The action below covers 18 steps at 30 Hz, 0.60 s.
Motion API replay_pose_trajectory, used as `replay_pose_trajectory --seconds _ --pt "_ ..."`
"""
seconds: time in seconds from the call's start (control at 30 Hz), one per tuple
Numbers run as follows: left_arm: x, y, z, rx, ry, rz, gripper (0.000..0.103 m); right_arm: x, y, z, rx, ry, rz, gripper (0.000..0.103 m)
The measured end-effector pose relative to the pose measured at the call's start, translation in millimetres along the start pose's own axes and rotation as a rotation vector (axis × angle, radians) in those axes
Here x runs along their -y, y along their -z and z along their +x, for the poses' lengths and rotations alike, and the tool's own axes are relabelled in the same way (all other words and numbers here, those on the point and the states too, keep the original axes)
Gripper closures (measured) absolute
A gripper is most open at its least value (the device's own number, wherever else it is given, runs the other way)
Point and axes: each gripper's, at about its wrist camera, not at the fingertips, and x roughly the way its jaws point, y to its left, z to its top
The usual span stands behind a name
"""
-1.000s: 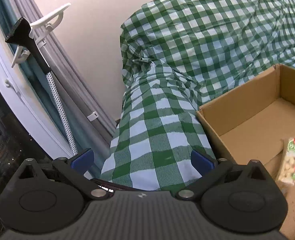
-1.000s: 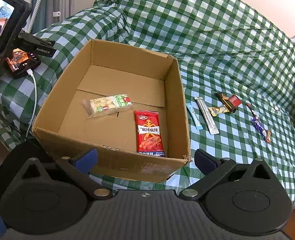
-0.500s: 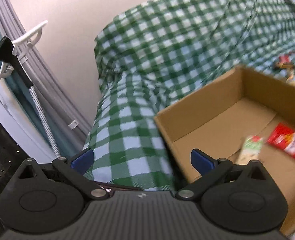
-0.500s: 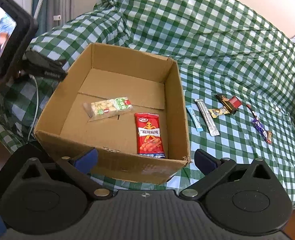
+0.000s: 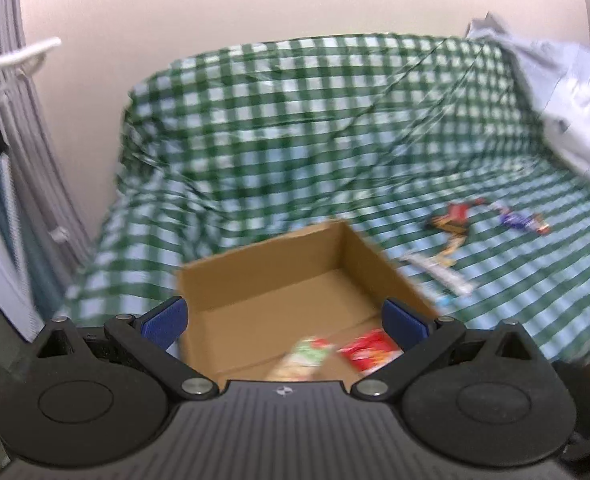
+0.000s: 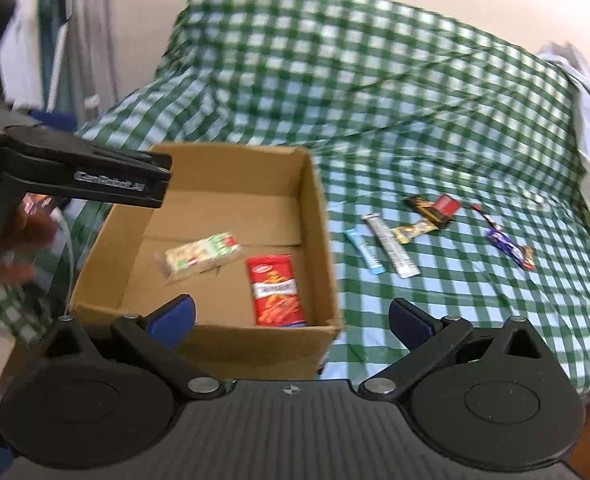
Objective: Organize snacks
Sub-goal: 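Grasp the yellow stick snack with left tool while right grasps purple candy bar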
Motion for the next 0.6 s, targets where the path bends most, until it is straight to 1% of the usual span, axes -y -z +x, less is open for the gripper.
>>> replay_pose_trajectory --seconds 0.07,0.17,0.37,0.47,0.57,0.6 --pt "12 -12 2 -0.027 0.032 -0.023 0.0 24 3 -5 0.025 0.023 0.049 0.001" --pt "31 -28 10 -0.056 0.059 -0.04 0.0 64 9 -3 0.049 0.062 0.133 0.001" --pt "81 -64 54 -0.143 0.079 -0.011 0.0 159 11 27 0.065 0.136 0.29 0.001" --pt "114 -83 86 -0.175 0.107 0.009 0.0 203 5 51 0.082 0.184 0.318 0.001" --pt "151 -96 132 -0.239 0.144 0.027 0.0 247 -6 82 0.087 0.23 0.336 0.001" --pt "166 -99 153 -0.267 0.165 0.039 0.0 262 -9 94 0.085 0.244 0.343 0.001"
